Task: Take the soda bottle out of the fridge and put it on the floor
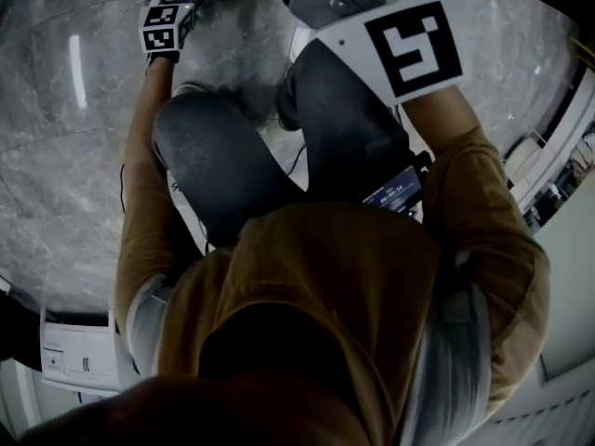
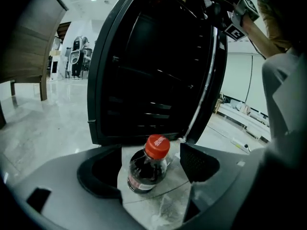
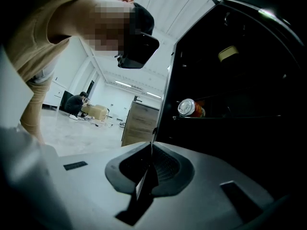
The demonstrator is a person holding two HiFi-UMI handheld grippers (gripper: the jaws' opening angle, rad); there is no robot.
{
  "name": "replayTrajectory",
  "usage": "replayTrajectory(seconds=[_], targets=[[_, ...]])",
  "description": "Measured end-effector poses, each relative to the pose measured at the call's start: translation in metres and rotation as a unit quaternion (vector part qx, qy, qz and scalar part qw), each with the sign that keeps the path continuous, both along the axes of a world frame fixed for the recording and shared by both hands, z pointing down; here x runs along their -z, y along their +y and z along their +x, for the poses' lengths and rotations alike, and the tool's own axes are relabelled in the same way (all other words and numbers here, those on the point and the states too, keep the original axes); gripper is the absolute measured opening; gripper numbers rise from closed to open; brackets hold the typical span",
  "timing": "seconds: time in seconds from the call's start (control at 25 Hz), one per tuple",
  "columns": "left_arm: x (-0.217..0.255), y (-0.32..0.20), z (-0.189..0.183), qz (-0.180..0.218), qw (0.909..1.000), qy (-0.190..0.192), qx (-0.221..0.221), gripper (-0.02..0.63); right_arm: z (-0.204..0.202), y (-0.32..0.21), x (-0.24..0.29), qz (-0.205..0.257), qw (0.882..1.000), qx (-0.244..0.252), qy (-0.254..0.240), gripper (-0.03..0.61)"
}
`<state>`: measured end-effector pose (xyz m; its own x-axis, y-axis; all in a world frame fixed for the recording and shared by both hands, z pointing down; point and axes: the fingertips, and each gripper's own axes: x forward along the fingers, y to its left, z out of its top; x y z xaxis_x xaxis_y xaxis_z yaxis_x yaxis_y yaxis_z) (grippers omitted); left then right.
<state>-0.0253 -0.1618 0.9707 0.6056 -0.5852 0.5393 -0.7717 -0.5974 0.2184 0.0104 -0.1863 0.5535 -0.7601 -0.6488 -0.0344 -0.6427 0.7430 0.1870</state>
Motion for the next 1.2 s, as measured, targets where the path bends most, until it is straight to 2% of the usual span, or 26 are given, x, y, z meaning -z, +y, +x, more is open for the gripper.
replayTrajectory(seconds=[0.16, 0.28, 0.6, 0.76, 0.96, 1.2], targets=[[0.039, 0.019, -0.005, -0.009, 0.9995, -0.029, -0.012, 0.367, -0.010, 0.003, 0.026, -0.016, 1.000, 0.012, 0.003, 0.003], [0.069, 0.021, -0.011, -0.016, 0.9996, -0.021, 0.009, 0.368, -0.018, 0.003, 0.044, -0.029, 0.999, 0.018, 0.006, 0.003], [0.136, 0.027, -0.032, -0.028, 0.9990, -0.012, 0.031, 0.368, -0.033, 0.003, 0.098, -0.059, 0.998, 0.027, 0.014, 0.003], [0.194, 0.042, -0.021, -0.023, 0.9993, -0.019, 0.021, 0.368, -0.028, 0.019, 0.160, -0.055, 0.998, 0.022, 0.007, 0.003], [0.279, 0.039, -0.026, -0.011, 0.9991, -0.020, 0.035, 0.368, -0.045, 0.037, 0.242, -0.046, 0.997, 0.052, 0.019, 0.003], [0.295, 0.046, -0.018, -0.020, 0.9993, -0.016, 0.026, 0.365, -0.055, 0.033, 0.255, -0.059, 0.996, 0.059, 0.025, 0.003]])
